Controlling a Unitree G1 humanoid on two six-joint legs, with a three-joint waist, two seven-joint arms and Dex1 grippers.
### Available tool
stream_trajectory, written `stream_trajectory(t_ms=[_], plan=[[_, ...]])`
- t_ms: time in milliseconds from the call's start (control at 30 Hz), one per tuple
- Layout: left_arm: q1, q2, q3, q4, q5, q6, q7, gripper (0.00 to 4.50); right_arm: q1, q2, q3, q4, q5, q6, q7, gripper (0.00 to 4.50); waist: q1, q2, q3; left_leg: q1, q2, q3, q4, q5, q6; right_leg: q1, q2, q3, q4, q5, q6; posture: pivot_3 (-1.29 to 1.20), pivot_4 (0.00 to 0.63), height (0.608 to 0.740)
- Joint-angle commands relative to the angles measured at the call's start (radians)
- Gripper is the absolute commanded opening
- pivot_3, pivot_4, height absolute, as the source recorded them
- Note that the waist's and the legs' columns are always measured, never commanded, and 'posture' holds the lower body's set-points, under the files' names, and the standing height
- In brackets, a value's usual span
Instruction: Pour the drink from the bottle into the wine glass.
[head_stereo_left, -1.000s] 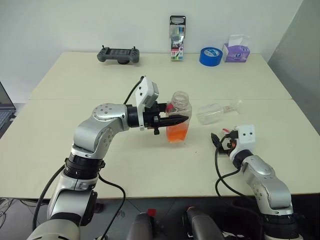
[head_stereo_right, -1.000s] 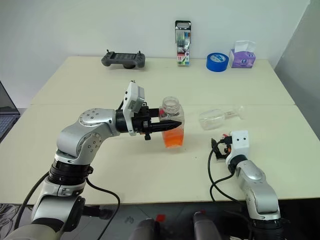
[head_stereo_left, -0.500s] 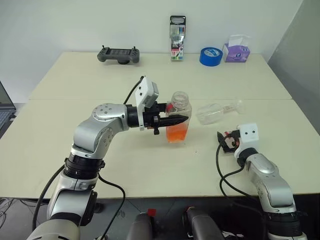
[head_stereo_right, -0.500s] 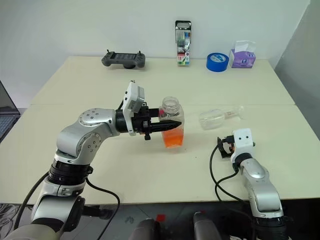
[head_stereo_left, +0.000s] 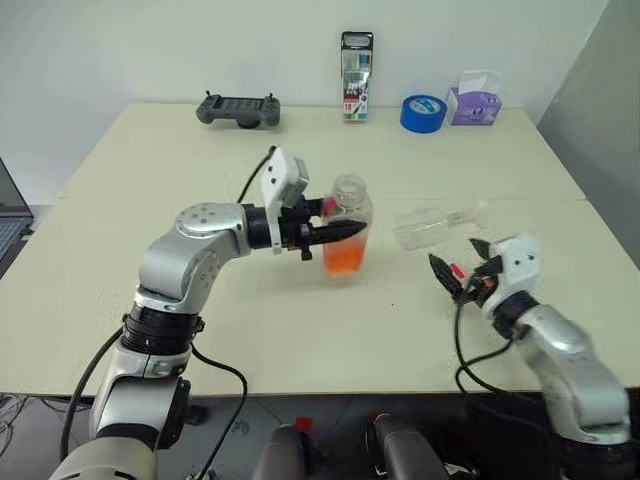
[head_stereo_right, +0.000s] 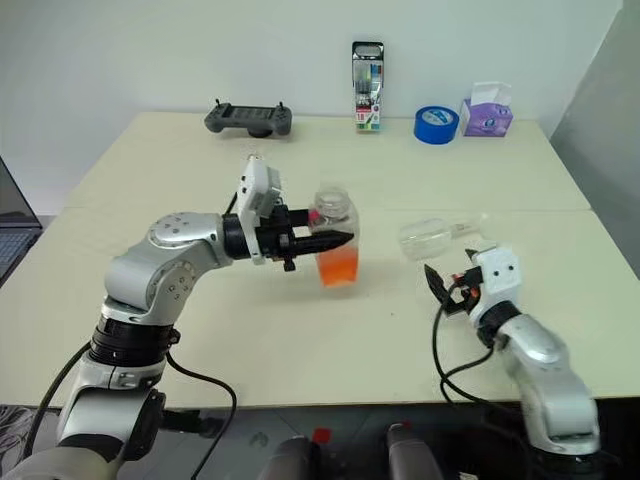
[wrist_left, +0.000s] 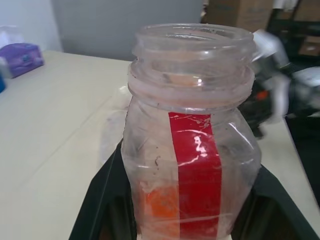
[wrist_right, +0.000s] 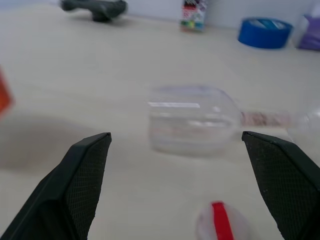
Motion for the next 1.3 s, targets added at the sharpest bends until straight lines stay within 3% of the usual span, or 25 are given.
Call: stream_trajectory(t_ms=[33,133,233,533,933,1300], plan=[[-0.059,0.014,0.049,0.048,0.069,-0.059,0.083,1.80,-0.114,-0.112,-0.091,-0.147,0.328,0.151,0.109,4.46,0.000,0.000,0.000,0.001,0.000,-0.001,0.000,0.000,0.000,0.001,0.000,0.000,0.000,0.000,0.000,0.00,0.150,0.740],[-0.103,0.001,0.057,0.134,0.162,-0.106,0.202,1.80,-0.255,-0.193,-0.122,-0.130,0.558,0.264,0.088,4.46,0.001,0.000,0.000,0.001,0.000,-0.001,0.000,0.000,0.000,0.002,0.000,-0.001,0.000,0.000,0.000,0.00,0.150,0.740],[-0.149,-0.021,0.088,0.210,0.225,-0.127,0.340,1.80,-0.375,-0.245,-0.094,-0.102,0.689,0.320,0.085,4.46,0.005,0.000,0.000,0.000,0.000,-0.003,0.000,0.000,0.000,0.001,0.000,-0.002,-0.001,0.000,-0.001,0.00,0.150,0.740],[-0.120,-0.069,0.201,0.307,0.330,-0.205,0.653,1.80,-0.507,-0.241,0.016,-0.021,0.666,0.300,0.100,4.46,0.005,0.000,0.000,-0.002,0.001,-0.003,0.000,0.000,0.000,0.001,-0.003,-0.002,-0.001,0.003,-0.005,0.00,0.150,0.740],[0.023,-0.115,0.284,0.374,0.301,-0.358,0.680,1.80,-0.538,-0.219,0.061,0.014,0.620,0.274,0.120,4.46,0.006,-0.001,0.000,-0.002,0.001,-0.004,0.001,0.000,0.000,0.001,-0.006,-0.003,0.000,0.003,-0.005,0.00,0.150,0.740],[0.042,-0.115,0.296,0.451,0.276,-0.423,0.624,1.80,-0.555,-0.199,0.075,-0.001,0.606,0.282,0.088,4.46,0.006,-0.001,0.000,-0.003,0.001,-0.004,0.001,0.000,0.000,0.001,-0.007,-0.004,0.000,0.003,-0.005,0.00,0.150,0.740]])
